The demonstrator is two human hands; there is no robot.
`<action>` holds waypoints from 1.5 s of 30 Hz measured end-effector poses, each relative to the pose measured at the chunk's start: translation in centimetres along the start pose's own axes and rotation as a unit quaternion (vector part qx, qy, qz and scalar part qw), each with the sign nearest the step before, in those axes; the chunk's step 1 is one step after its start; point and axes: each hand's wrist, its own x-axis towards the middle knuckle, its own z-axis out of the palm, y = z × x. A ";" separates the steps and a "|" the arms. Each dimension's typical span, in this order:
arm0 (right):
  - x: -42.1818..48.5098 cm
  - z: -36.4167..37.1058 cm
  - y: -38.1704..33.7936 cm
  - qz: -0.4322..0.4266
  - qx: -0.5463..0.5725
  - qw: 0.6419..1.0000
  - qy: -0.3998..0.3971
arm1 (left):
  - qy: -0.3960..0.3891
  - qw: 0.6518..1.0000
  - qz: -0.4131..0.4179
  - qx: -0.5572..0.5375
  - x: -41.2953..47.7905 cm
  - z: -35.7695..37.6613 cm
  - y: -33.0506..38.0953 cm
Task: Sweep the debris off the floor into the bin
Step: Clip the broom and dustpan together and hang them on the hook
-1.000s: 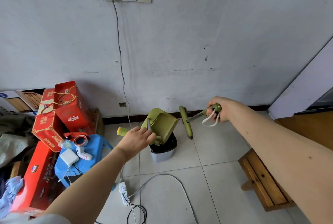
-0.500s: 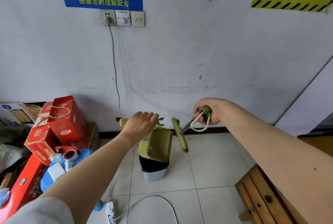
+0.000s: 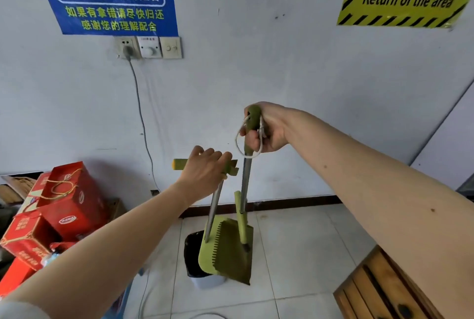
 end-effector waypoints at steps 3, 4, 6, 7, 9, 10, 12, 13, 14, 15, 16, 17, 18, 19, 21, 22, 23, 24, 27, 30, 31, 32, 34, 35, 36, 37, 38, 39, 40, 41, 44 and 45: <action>1.4 -0.2 -3.0 0.000 -0.043 0.998 -0.045 | 0.012 0.999 -0.010 -0.030 2.6 1.6 -1.6; 2.0 -0.1 -4.2 -0.006 -0.060 0.997 -0.056 | 0.015 0.999 -0.020 -0.039 3.6 2.1 -2.2; 2.8 -0.2 -7.0 -0.030 -0.082 0.995 -0.051 | 0.015 0.998 -0.034 -0.056 5.7 3.2 -3.3; 3.0 -0.5 -8.2 -0.043 -0.084 0.995 -0.040 | 0.013 0.997 -0.039 -0.069 6.6 3.6 -3.8; 3.2 -1.5 -10.5 -0.069 -0.078 0.994 -0.030 | 0.011 0.994 -0.049 -0.092 8.6 4.6 -4.7; 3.2 -2.1 -11.5 -0.081 -0.076 0.993 -0.027 | 0.011 0.993 -0.058 -0.102 9.6 5.0 -5.1; 3.2 -3.1 -13.5 -0.097 -0.078 0.992 -0.012 | 0.005 0.990 -0.067 -0.128 11.6 5.7 -5.5; 3.2 -3.4 -14.4 -0.105 -0.082 0.991 -0.005 | 0.002 0.988 -0.064 -0.138 12.5 6.1 -5.5; 3.2 -3.9 -15.3 -0.113 -0.088 0.990 0.000 | 0.003 0.988 -0.060 -0.145 13.4 6.4 -5.4; 3.3 -4.4 -16.1 -0.120 -0.095 0.988 0.005 | 0.006 0.987 -0.058 -0.147 14.4 6.7 -5.4; 3.5 -5.0 -16.7 -0.124 -0.103 0.987 0.010 | 0.008 0.987 -0.059 -0.148 15.3 6.9 -5.3; 3.7 -5.7 -17.2 -0.126 -0.109 0.986 0.015 | 0.010 0.987 -0.059 -0.151 16.3 7.1 -5.3; 4.1 -6.4 -17.5 -0.126 -0.112 0.986 0.016 | 0.012 0.986 -0.056 -0.156 17.3 7.2 -5.4; 4.5 -7.2 -17.8 -0.125 -0.110 0.986 0.015 | 0.012 0.985 -0.053 -0.161 18.2 7.3 -5.5; 5.6 -8.6 -18.4 -0.126 -0.102 0.987 0.018 | 0.007 0.983 -0.054 -0.177 20.0 7.6 -5.6; 6.0 -9.3 -18.8 -0.125 -0.100 0.987 0.017 | 0.004 0.981 -0.054 -0.187 20.9 7.8 -5.6; 6.4 -10.0 -19.2 -0.125 -0.102 0.987 0.013 | 0.001 0.979 -0.053 -0.198 21.8 8.0 -5.5; 6.8 -10.6 -19.5 -0.127 -0.107 0.986 0.006 | -0.001 0.977 -0.052 -0.208 22.7 8.1 -5.3; 7.8 -13.1 -20.3 -0.150 -0.129 0.980 -0.006 | -0.002 0.971 -0.057 -0.232 25.8 8.4 -4.6; 8.7 -16.0 -21.8 -0.184 -0.154 0.971 0.002 | -0.028 0.971 -0.066 -0.229 29.4 8.3 -3.7; 8.9 -17.0 -22.3 -0.191 -0.158 0.969 0.004 | -0.038 0.970 -0.071 -0.227 30.6 8.3 -3.3; 9.0 -18.0 -22.8 -0.196 -0.164 0.967 0.001 | -0.047 0.969 -0.085 -0.227 31.9 8.3 -2.9; 9.4 -19.8 -24.0 -0.207 -0.175 0.962 -0.022 | -0.035 0.964 -0.128 -0.229 34.4 8.3 -2.1; 9.5 -20.5 -24.6 -0.213 -0.179 0.960 -0.037 | -0.015 0.962 -0.149 -0.231 35.6 8.1 -1.7; 9.6 -21.2 -25.1 -0.221 -0.181 0.957 -0.050 | 0.006 0.959 -0.167 -0.231 36.7 7.9 -1.4; 9.7 -21.8 -25.6 -0.230 -0.186 0.954 -0.059 | 0.024 0.957 -0.178 -0.229 37.7 7.9 -1.1; 10.0 -22.3 -26.0 -0.242 -0.189 0.949 -0.064 | 0.038 0.956 -0.185 -0.224 38.6 7.8 -0.9; 10.3 -22.8 -26.3 -0.258 -0.189 0.945 -0.066 | 0.047 0.956 -0.191 -0.219 39.3 7.8 -0.6; 10.5 -23.3 -26.6 -0.275 -0.186 0.941 -0.065 | 0.053 0.954 -0.200 -0.217 40.0 7.7 -0.4; 10.8 -23.8 -26.8 -0.293 -0.181 0.937 -0.064 | 0.056 0.952 -0.210 -0.216 40.6 7.7 -0.2; 11.5 -24.6 -26.8 -0.348 -0.142 0.925 -0.056 | 0.061 0.948 -0.225 -0.215 41.9 7.9 -0.2; 11.7 -24.9 -26.9 -0.369 -0.112 0.921 -0.053 | 0.063 0.949 -0.227 -0.211 42.3 8.0 -0.3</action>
